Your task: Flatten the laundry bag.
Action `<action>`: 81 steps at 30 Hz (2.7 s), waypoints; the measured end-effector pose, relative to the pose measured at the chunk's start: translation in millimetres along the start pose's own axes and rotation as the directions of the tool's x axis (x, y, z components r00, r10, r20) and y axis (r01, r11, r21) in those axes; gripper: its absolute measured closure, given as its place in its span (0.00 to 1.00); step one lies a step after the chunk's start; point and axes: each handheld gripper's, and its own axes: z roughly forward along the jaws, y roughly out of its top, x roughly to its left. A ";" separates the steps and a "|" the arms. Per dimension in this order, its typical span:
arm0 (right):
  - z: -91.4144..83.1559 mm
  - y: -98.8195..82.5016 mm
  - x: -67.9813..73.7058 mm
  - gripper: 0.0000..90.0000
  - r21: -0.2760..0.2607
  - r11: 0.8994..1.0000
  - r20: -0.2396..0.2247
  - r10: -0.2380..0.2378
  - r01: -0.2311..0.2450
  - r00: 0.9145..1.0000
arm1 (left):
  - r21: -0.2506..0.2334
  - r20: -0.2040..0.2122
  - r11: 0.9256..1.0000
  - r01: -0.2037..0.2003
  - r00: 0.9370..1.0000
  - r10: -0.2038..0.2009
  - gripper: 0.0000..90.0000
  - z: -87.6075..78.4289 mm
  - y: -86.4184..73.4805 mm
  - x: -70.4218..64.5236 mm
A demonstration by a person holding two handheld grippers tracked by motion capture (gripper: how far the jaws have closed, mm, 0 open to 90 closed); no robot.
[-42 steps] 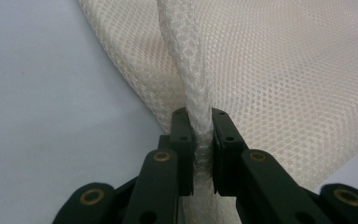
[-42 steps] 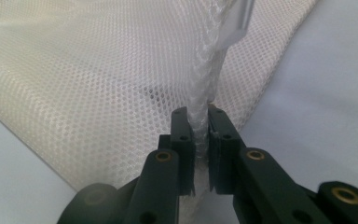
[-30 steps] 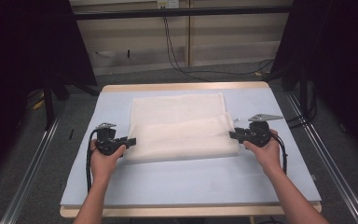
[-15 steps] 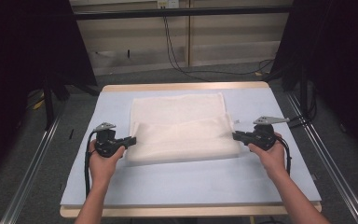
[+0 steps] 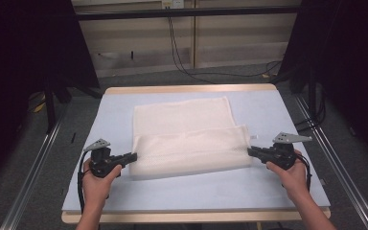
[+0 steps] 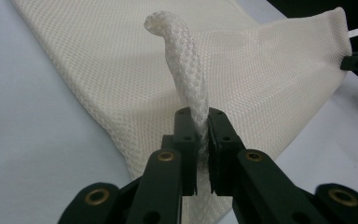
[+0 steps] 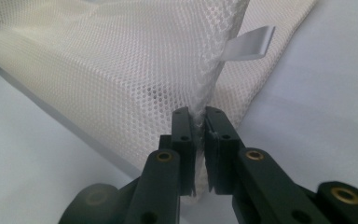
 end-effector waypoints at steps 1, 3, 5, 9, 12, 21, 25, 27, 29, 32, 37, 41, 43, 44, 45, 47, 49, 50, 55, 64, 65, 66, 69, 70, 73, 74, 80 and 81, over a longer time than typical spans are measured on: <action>0.0 0.0 0.0 0.92 0.000 1.000 0.000 0.000 0.000 1.000 | 0.009 0.005 1.000 -0.015 1.000 0.015 0.93 -1.4 -0.6 -1.0; -1.4 -3.4 3.7 0.93 0.034 0.999 0.002 -0.023 0.023 1.000 | 0.016 0.007 1.000 -0.014 1.000 0.014 0.93 -5.0 -5.7 -2.0; -1.8 -6.8 2.9 0.94 0.053 0.998 -0.005 -0.027 0.027 1.000 | 0.038 0.015 0.999 -0.008 1.000 0.007 0.94 -6.6 -10.7 -1.4; -1.3 -13.6 5.7 0.94 0.095 0.994 -0.013 -0.051 0.052 0.999 | 0.065 0.015 0.998 -0.022 1.000 0.021 0.94 -8.2 -16.8 -4.4; -2.9 -16.5 7.3 0.94 0.100 0.993 -0.020 -0.056 0.058 0.998 | 0.096 0.020 0.995 -0.029 0.999 0.027 0.94 -10.1 -25.7 -6.8; -4.2 -21.6 12.3 0.93 0.154 0.987 -0.032 -0.046 0.050 0.998 | 0.162 0.002 0.985 -0.059 0.998 0.059 0.94 -8.8 -34.9 -13.8; -5.9 -23.2 11.8 0.93 0.168 0.985 -0.052 -0.032 0.040 0.998 | 0.161 0.022 0.986 -0.040 0.999 0.037 0.93 -13.4 -38.6 -14.4; -5.8 -22.9 12.3 0.93 0.178 0.983 -0.057 -0.036 0.046 0.998 | 0.191 0.031 0.981 -0.042 0.999 0.037 0.93 -14.2 -41.5 -14.1; -5.6 -22.8 13.7 0.93 0.193 0.980 -0.058 -0.038 0.049 0.998 | 0.231 0.030 0.971 -0.057 0.998 0.051 0.93 -12.4 -45.2 -15.6; -6.2 -23.2 14.0 0.93 0.203 0.978 -0.069 -0.035 0.049 0.997 | 0.241 0.026 0.969 -0.061 0.998 0.057 0.92 -11.3 -47.6 -17.6; -4.7 -24.4 15.8 0.93 0.202 0.978 -0.053 -0.047 0.057 0.997 | 0.245 0.004 0.966 -0.085 0.996 0.087 0.91 -6.0 -48.6 -18.5; 2.5 -20.4 17.4 0.93 0.198 0.977 -0.016 -0.074 0.076 0.997 | 0.243 -0.045 0.966 -0.088 0.994 0.101 0.92 3.2 -42.0 -18.8; 6.8 -17.9 16.6 0.92 0.186 0.980 0.003 -0.076 0.075 0.997 | 0.223 -0.080 0.970 -0.097 0.990 0.118 0.92 12.9 -34.4 -15.1; 6.8 -17.9 16.6 0.92 0.186 0.980 0.003 -0.076 0.075 0.997 | 0.223 -0.080 0.970 -0.097 0.990 0.118 0.92 12.9 -34.4 -15.1; 9.2 -16.5 15.5 0.92 0.182 0.980 0.008 -0.087 0.085 0.996 | 0.212 -0.090 0.973 -0.091 0.990 0.112 0.92 16.6 -31.7 -13.1; 14.7 -12.7 14.2 0.92 0.171 0.981 0.039 -0.094 0.086 0.995 | 0.211 -0.113 0.972 -0.105 0.985 0.131 0.93 22.8 -26.4 -9.2; 26.0 -7.0 14.3 0.92 0.173 0.979 0.073 -0.122 0.108 0.990 | 0.196 -0.124 0.977 -0.082 0.986 0.108 0.93 29.7 -21.1 -5.4; 26.0 -7.0 14.3 0.92 0.173 0.979 0.073 -0.122 0.108 0.990 | 0.196 -0.124 0.977 -0.082 0.986 0.108 0.93 29.7 -21.1 -5.4; 23.3 -5.6 14.2 0.91 0.171 0.979 0.063 -0.121 0.109 0.991 | 0.165 -0.096 0.983 -0.077 0.991 0.093 0.92 24.2 -22.3 -4.7; 5.2 7.7 5.2 0.53 0.029 0.999 0.049 0.039 -0.040 0.998 | 0.173 -0.091 0.980 -0.095 0.990 0.112 0.92 23.1 -22.4 -5.3; 6.8 10.3 3.8 0.50 0.025 0.999 0.058 0.045 -0.046 0.997 | 0.171 -0.087 0.981 -0.093 0.990 0.109 0.92 23.2 -22.8 -4.9; 9.8 12.8 1.3 0.46 0.028 0.998 0.068 0.055 -0.057 0.996 | 0.172 -0.085 0.981 -0.093 0.990 0.108 0.92 23.0 -22.9 -4.1; 22.7 21.2 -6.4 0.44 0.004 0.994 0.047 0.110 -0.110 0.993 | 0.176 -0.080 0.979 -0.103 0.990 0.119 0.92 22.4 -23.0 -3.3; 27.6 23.6 -8.4 0.45 0.007 0.991 0.038 0.134 -0.135 0.990 | 0.176 -0.080 0.979 -0.104 0.990 0.120 0.92 22.5 -22.8 -3.4; 36.3 27.2 -11.6 0.70 0.033 0.988 0.008 0.152 -0.152 0.988 | 0.169 -0.075 0.981 -0.095 0.991 0.109 0.92 22.3 -23.1 -3.3; 36.0 27.5 -11.0 0.77 0.033 0.986 -0.012 0.163 -0.162 0.987 | 0.167 -0.076 0.982 -0.093 0.991 0.106 0.92 21.8 -23.1 -3.1; 12.3 25.7 0.4 0.93 -0.005 0.996 -0.082 0.088 -0.089 0.993 | 0.126 -0.056 0.990 -0.063 0.996 0.070 0.92 13.2 -21.8 -4.0; 7.0 23.6 1.9 0.93 -0.013 0.996 -0.098 0.085 -0.087 0.992 | 0.119 -0.055 0.991 -0.060 0.996 0.067 0.92 10.0 -21.3 -6.0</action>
